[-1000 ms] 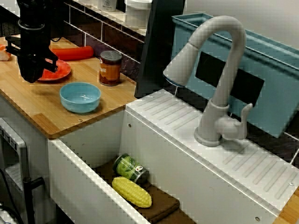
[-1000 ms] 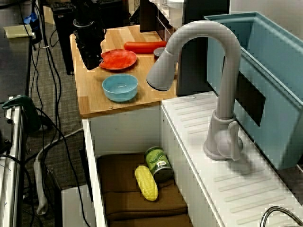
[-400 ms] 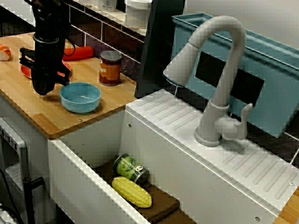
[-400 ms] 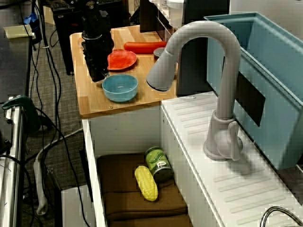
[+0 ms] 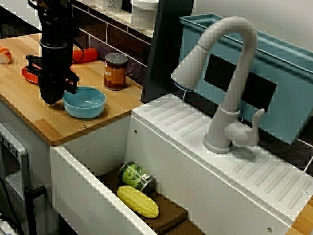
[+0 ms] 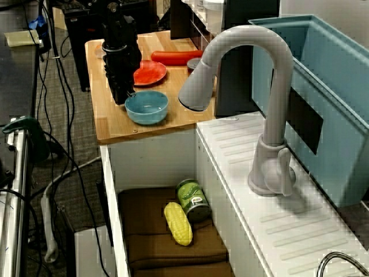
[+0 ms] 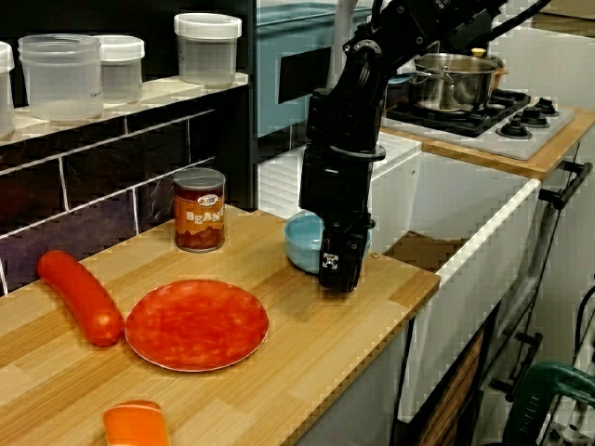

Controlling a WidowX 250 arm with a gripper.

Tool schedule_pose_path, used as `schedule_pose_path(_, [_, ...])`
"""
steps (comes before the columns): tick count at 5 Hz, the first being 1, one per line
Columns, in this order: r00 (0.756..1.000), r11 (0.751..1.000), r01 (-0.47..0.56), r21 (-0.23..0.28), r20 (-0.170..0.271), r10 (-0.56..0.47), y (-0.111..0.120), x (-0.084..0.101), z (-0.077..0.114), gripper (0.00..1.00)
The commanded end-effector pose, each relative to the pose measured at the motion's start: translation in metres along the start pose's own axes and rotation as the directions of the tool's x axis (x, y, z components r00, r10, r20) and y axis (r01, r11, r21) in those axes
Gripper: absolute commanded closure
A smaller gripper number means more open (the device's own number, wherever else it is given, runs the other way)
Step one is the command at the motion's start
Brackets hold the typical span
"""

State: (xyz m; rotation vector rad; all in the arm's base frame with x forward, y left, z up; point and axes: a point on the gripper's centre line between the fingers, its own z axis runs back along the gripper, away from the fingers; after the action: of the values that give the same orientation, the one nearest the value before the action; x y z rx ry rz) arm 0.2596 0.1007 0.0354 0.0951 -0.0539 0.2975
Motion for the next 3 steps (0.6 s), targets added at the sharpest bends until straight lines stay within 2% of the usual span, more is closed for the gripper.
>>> schedule_pose_path(1, [1.000, 0.996, 0.024, -0.084, -0.010, -0.025, -0.0183, -0.0028, 0.0023, 1.00])
schedule_pose_path(2, [1.000, 0.996, 0.030, -0.089, -0.005, -0.030, -0.0242, -0.0041, 0.0031, 1.00])
schedule_pose_path(3, [0.999, 0.997, 0.040, -0.070, -0.025, -0.042, -0.0188, -0.0056, 0.0063, 1.00])
